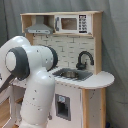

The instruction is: Play with the kitchen

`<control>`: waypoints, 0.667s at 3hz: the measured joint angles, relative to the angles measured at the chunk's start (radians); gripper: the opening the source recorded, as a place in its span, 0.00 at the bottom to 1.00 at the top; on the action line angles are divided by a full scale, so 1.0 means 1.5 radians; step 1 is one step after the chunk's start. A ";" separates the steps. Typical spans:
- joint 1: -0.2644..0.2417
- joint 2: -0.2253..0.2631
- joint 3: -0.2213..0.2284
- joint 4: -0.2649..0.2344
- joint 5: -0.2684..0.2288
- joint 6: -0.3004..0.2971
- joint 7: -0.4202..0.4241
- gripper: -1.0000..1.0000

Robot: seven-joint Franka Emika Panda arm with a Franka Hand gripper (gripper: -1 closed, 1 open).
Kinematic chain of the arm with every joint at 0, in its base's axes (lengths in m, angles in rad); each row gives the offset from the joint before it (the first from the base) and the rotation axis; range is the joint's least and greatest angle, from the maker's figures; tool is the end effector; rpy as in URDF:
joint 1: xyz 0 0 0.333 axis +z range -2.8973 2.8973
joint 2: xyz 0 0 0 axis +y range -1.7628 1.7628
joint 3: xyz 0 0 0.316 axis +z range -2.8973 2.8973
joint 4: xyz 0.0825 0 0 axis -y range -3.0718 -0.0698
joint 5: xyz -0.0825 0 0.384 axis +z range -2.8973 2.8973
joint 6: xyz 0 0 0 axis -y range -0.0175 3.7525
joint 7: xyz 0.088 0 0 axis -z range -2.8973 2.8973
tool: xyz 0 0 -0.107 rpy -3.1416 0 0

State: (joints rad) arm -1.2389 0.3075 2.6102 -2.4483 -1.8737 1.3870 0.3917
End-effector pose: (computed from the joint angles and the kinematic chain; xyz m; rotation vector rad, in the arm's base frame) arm 0.2146 0.4019 0.4787 1.0084 1.0400 1.0132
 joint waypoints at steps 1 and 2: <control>-0.005 0.028 -0.003 -0.054 -0.011 0.000 0.050 1.00; -0.013 0.035 -0.009 -0.096 -0.013 0.001 0.101 1.00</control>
State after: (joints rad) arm -1.2584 0.3605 2.5970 -2.5922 -1.8937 1.3880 0.5437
